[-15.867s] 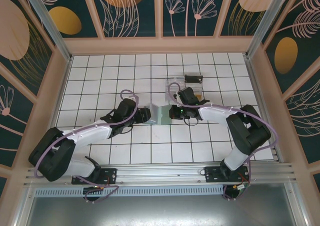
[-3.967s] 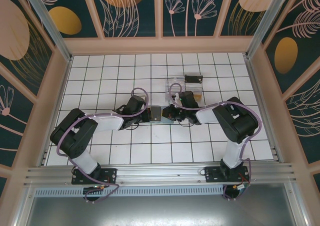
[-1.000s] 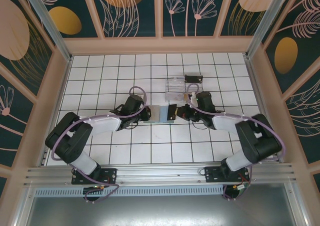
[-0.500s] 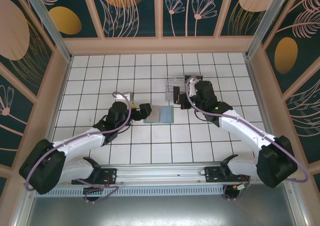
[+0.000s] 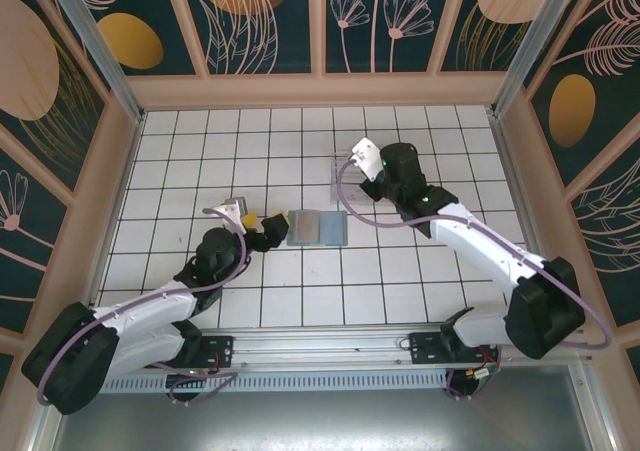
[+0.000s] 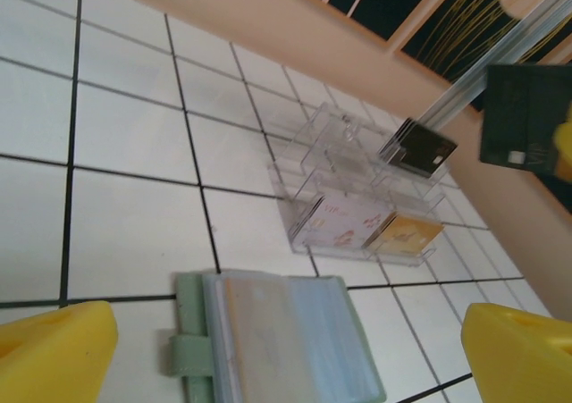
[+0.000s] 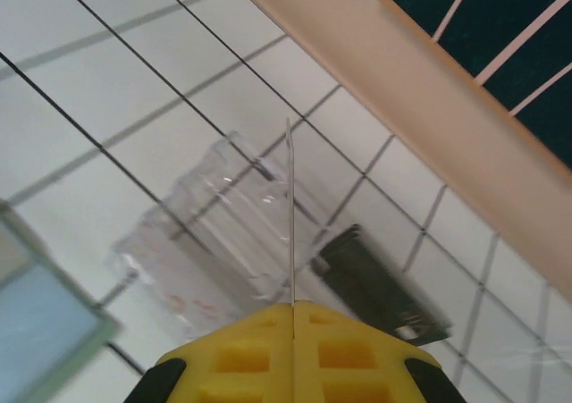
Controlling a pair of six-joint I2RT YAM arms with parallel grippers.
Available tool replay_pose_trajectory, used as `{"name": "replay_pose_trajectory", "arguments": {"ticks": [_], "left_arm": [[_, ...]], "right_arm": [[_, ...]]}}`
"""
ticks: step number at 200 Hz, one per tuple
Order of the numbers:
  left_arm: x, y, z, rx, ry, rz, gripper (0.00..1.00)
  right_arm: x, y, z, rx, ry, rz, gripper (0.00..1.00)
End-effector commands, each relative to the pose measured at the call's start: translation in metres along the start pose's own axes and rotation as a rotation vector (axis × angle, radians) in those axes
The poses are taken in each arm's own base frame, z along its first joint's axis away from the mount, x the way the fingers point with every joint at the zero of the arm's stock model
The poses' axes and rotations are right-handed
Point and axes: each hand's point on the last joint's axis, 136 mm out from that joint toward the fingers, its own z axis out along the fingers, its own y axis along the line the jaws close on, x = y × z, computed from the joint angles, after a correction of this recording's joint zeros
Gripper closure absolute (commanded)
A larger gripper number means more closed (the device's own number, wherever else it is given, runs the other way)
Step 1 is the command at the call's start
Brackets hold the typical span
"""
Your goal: Take the credit cards out of the card holder
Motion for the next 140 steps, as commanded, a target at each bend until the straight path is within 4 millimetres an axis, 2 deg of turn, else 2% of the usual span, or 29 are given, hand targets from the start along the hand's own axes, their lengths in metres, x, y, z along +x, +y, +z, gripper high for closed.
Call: {"name": "replay_pose_trajectory", "arguments": {"ticks": [1, 8, 12, 63, 140], "left_arm": [[-0.018, -0.008, -0.005, 0.042, -0.08, -0.018, 0.01], [-0.018, -0.008, -0.006, 0.044, -0.083, -0.017, 0.01], [-0.019, -0.008, -0.006, 0.044, -0.083, -0.017, 0.01], [-0.024, -0.009, -0.012, 0.043, -0.103, -0.006, 0.01], [-0.021, -0.009, -0.011, 0.031, -0.07, 0.014, 0.01]], "right_arm": [[0.008, -0.011, 0.01, 0.048, 0.029, -0.324, 1.0], [0.01, -0.006, 0.013, 0.038, 0.025, -0.382, 1.0], [0.018, -0.015, 0.016, 0.049, 0.041, -0.397, 1.0], [0.049, -0.018, 0.037, -0.022, 0.138, -0.638, 1.0], [0.062, -0.032, 0.048, -0.036, 0.182, -0.665, 1.0]]}}
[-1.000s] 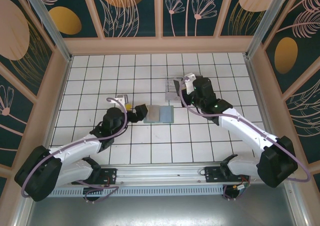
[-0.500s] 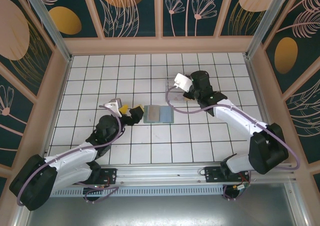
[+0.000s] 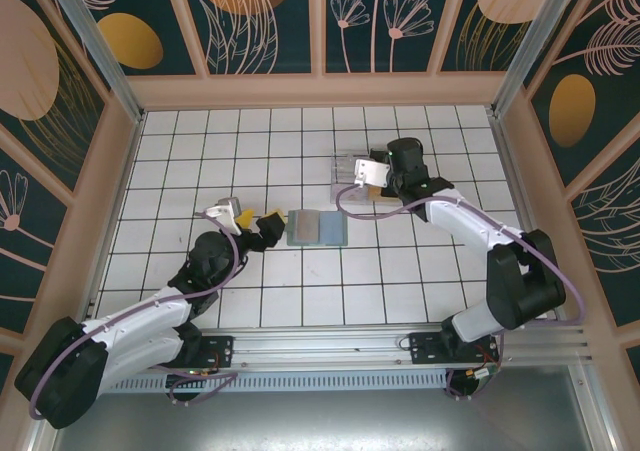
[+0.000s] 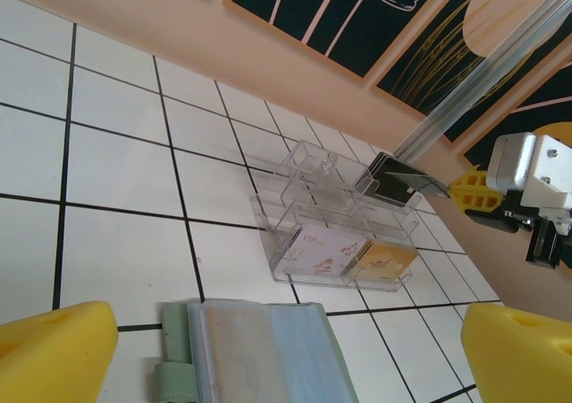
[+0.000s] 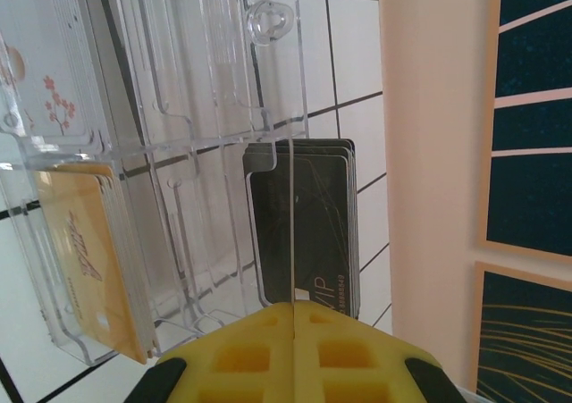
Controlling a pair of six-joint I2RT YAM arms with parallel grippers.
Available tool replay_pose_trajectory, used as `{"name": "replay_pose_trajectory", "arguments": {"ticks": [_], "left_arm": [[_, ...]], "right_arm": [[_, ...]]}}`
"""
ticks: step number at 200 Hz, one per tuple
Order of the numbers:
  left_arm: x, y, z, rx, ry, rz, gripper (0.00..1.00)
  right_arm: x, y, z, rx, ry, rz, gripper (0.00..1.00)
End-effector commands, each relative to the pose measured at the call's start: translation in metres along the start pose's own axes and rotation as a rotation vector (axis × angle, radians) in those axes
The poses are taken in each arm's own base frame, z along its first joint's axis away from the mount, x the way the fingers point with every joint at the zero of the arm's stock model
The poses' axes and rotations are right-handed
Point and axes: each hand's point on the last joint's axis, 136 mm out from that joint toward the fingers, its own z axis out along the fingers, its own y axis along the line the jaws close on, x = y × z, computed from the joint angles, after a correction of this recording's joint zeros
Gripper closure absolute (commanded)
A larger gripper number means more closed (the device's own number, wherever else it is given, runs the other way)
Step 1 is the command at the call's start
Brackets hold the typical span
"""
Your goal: Take the credit cards out of the card holder
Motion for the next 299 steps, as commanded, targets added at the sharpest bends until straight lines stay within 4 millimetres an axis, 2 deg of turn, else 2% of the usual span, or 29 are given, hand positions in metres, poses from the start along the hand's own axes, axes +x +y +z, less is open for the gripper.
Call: {"name": "replay_pose_trajectory", "arguments": {"ticks": [1, 56, 92, 155, 210, 299], "left_arm": [[-0.007, -0.003, 0.001, 0.009, -0.013, 0.013, 0.01], [-0.006, 0.001, 0.003, -0.021, -0.006, 0.014, 0.01], [-0.005, 0.002, 0.003, -0.026, -0.001, 0.018, 0.02], [-0.004, 0.002, 0.004, -0.027, 0.005, 0.015, 0.01], [-0.002, 0.002, 0.005, -0.023, 0.016, 0.011, 0.01], [0.001, 0.001, 0.007, -0.02, 0.033, 0.013, 0.01]], "right_arm": [[0.001, -0.011, 0.004, 0.006, -0.006, -0.018, 1.0], [0.003, -0.017, 0.016, 0.007, 0.009, -0.009, 1.0], [0.007, -0.013, 0.026, -0.017, 0.022, -0.008, 1.0], [0.015, -0.012, 0.027, -0.019, 0.046, -0.007, 1.0], [0.017, -0.02, 0.018, 0.008, 0.033, 0.015, 1.0], [0.021, -0.015, 0.034, -0.006, 0.056, 0.019, 1.0]]}}
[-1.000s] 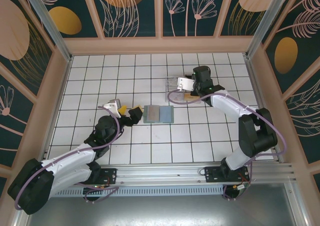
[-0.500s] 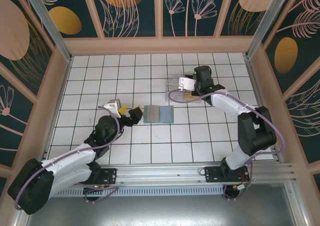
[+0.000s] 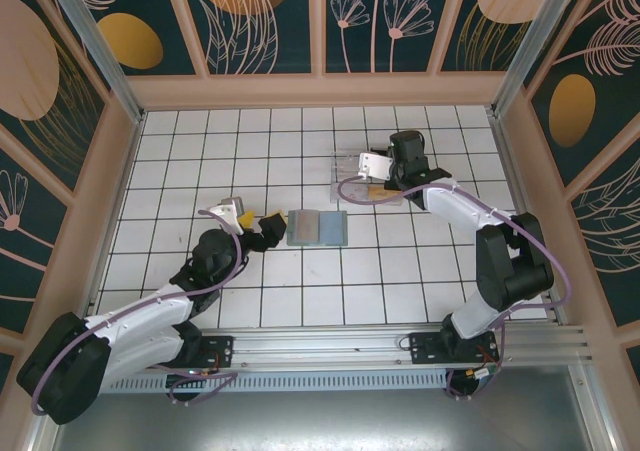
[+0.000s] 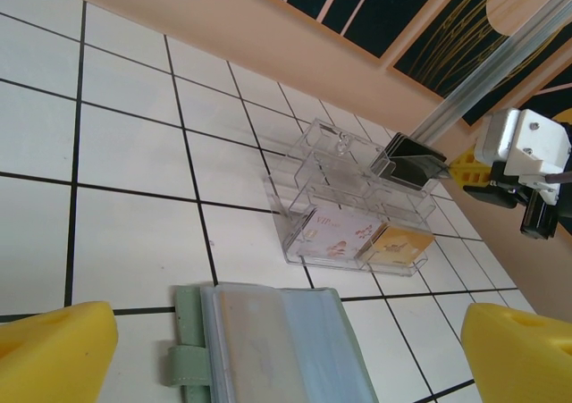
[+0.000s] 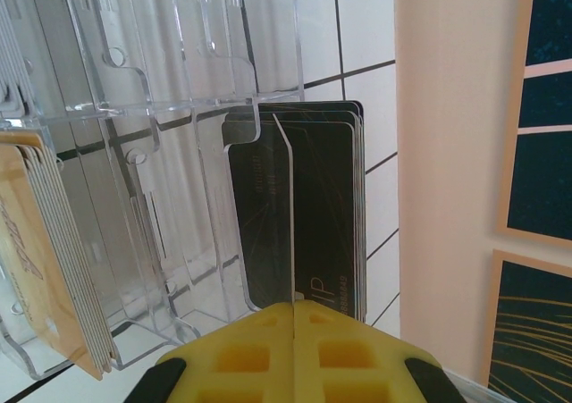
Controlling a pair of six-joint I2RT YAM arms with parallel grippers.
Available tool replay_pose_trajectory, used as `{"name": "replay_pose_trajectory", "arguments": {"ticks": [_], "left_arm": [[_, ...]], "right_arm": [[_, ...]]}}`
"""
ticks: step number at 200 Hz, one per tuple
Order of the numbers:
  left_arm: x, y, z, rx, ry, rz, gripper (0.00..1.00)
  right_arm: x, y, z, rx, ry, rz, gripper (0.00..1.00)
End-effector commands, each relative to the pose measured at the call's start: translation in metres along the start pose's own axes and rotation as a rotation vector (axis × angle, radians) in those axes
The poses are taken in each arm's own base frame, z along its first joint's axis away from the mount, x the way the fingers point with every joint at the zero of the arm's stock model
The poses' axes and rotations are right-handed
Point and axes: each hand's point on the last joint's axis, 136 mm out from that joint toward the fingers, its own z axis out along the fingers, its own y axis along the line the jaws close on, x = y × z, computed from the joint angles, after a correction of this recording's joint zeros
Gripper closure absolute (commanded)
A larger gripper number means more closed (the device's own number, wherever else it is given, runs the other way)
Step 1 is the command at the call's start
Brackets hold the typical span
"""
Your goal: Take the credit cards out of the card holder
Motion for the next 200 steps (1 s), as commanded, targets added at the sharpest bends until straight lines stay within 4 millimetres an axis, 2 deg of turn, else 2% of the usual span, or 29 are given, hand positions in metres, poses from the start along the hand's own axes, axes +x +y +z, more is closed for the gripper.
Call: {"name": "replay_pose_trajectory", "arguments": {"ticks": [1, 6, 28, 33, 100, 134, 168, 200], "left_arm": [[-0.008, -0.005, 0.003, 0.012, -0.011, 0.007, 0.01], [-0.008, -0.005, 0.003, 0.012, -0.01, 0.007, 0.01], [-0.008, -0.006, 0.002, 0.015, -0.008, 0.006, 0.01], [-0.008, -0.006, 0.003, 0.016, -0.008, 0.006, 0.01], [-0.008, -0.006, 0.003, 0.016, -0.008, 0.008, 0.01], [-0.008, -0.006, 0.003, 0.014, -0.005, 0.011, 0.01], [-0.008, -0.006, 0.003, 0.012, -0.004, 0.014, 0.01], [-0.005, -0.006, 0.006, 0.012, 0.014, -0.001, 0.01]], "right_arm": [[0.002, -0.011, 0.005, 0.019, 0.005, 0.014, 1.0], [0.002, -0.012, 0.006, 0.021, 0.006, 0.018, 0.99], [0.001, -0.019, 0.008, 0.054, 0.011, 0.035, 0.68], [0.001, -0.022, 0.009, 0.065, 0.013, 0.037, 0.65], [0.0, -0.055, 0.026, 0.195, 0.042, 0.075, 0.63], [-0.005, -0.073, 0.027, 0.227, 0.038, 0.117, 0.62], [-0.007, -0.07, 0.014, 0.23, 0.02, 0.159, 0.57], [-0.011, -0.082, -0.018, 0.283, -0.043, 0.392, 0.55]]}}
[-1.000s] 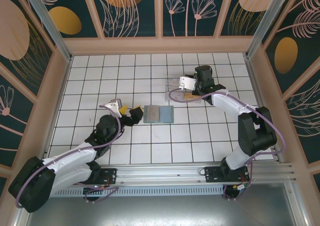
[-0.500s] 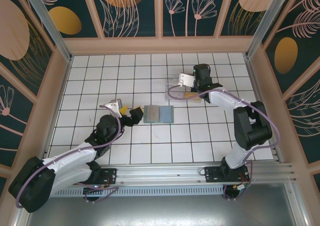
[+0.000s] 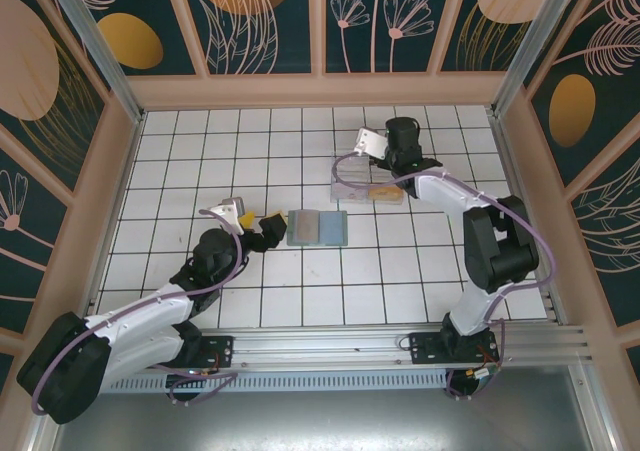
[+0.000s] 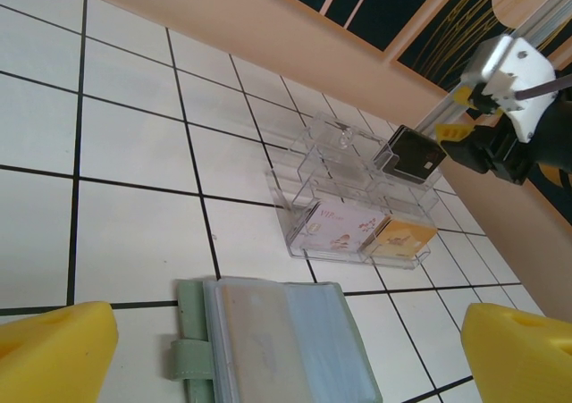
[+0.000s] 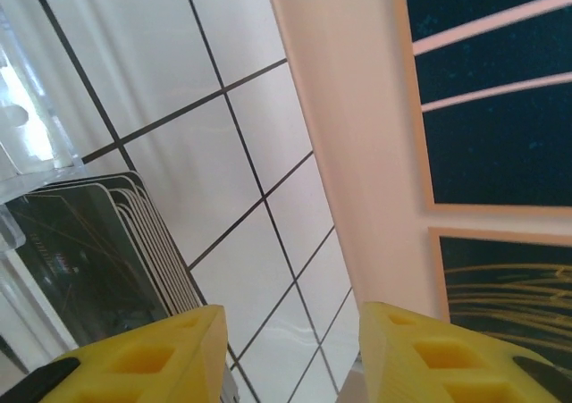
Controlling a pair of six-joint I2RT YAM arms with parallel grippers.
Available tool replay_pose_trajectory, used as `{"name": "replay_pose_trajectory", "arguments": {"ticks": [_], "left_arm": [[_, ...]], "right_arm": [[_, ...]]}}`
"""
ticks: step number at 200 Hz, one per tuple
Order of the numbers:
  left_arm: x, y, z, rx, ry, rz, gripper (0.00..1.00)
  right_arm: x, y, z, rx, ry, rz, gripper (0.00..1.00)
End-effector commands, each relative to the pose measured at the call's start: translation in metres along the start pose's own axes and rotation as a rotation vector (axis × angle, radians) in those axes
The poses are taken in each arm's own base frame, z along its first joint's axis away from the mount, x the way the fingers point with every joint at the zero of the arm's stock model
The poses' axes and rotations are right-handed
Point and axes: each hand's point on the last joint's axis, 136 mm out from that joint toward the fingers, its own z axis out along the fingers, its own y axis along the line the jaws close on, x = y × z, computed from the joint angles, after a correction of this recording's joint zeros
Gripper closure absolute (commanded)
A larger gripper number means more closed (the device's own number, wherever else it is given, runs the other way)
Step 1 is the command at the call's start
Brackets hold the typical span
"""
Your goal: Take the credit cards out of the card holder
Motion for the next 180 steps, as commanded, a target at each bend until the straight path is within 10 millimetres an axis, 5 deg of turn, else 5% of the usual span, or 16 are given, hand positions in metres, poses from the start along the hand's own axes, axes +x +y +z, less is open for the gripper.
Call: {"name": "replay_pose_trajectory", "arguments": {"ticks": [1, 34, 75, 113, 156, 180], "left_arm": [[-0.008, -0.008, 0.005, 0.019, 0.001, -0.003, 0.01], [0.001, -0.005, 0.014, -0.006, 0.056, -0.018, 0.01], [0.016, -0.004, 0.027, -0.018, 0.136, 0.008, 0.02], [0.028, 0.012, 0.035, -0.087, 0.17, 0.039, 0.07], [0.036, 0.009, 0.044, -0.094, 0.233, -0.015, 0.17], [0.037, 0.005, 0.053, -0.102, 0.262, -0.055, 0.24]], "right_arm": [[-0.012, -0.034, -0.035, 0.087, -0.054, 0.236, 0.55], [-0.035, -0.038, -0.068, 0.029, -0.095, 0.616, 0.58], [-0.058, 0.004, -0.092, -0.162, -0.107, 1.063, 0.53], [-0.056, 0.072, -0.095, -0.384, -0.024, 1.431, 0.54], [-0.069, 0.157, -0.103, -0.584, 0.018, 1.455, 0.56], [-0.07, 0.188, -0.102, -0.659, 0.049, 1.455, 0.59]]}}
